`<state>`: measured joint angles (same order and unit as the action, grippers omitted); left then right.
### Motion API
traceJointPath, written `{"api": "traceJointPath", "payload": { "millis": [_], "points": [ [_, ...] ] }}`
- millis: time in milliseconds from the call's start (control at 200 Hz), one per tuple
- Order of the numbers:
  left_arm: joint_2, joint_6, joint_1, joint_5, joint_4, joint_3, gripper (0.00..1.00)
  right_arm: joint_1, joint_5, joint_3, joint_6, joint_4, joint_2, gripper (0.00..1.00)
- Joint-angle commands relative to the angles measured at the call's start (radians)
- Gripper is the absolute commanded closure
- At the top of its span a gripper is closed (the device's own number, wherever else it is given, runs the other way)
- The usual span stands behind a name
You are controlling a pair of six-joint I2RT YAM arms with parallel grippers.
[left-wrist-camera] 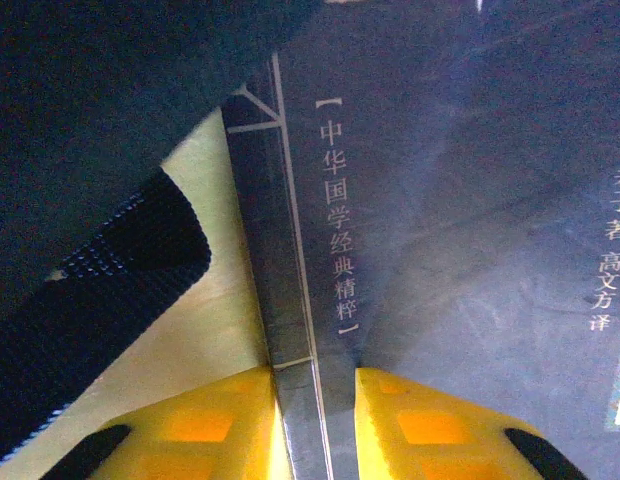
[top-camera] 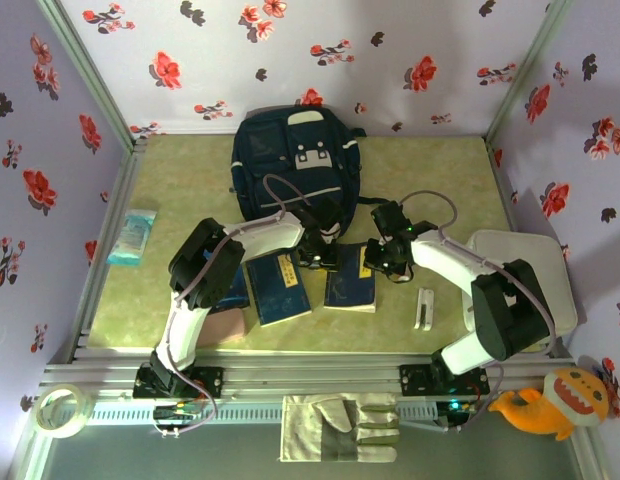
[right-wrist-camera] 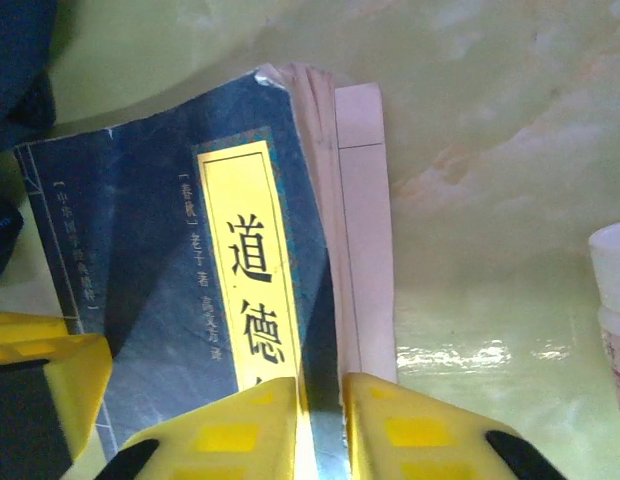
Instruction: Pack books, pencil case, and school supplies into a backpack
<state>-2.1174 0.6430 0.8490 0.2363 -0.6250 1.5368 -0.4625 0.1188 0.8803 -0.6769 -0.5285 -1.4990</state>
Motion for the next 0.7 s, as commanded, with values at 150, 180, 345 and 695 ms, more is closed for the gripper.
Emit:
{"api": "traceJointPath", "payload": {
  "millis": [150, 180, 345, 695],
  "points": [
    [0.021, -0.050, 0.013, -0.017, -0.020, 0.020, 0.74, -0.005, -0.032, 0.008, 0.009, 0.033, 0.021, 1.00],
    [0.040, -0.056, 0.012, -0.017, -0.017, 0.021, 0.72, -0.004, -0.037, 0.002, 0.011, 0.043, 0.033, 1.00],
    [0.179, -0.127, 0.004, -0.010, 0.015, 0.029, 0.60, 0.007, -0.023, -0.031, 0.019, 0.115, 0.126, 1.00],
    [0.442, -0.126, -0.106, -0.036, 0.232, -0.141, 0.37, 0.019, 0.007, -0.013, 0.028, 0.209, 0.390, 1.00]
  ]
}}
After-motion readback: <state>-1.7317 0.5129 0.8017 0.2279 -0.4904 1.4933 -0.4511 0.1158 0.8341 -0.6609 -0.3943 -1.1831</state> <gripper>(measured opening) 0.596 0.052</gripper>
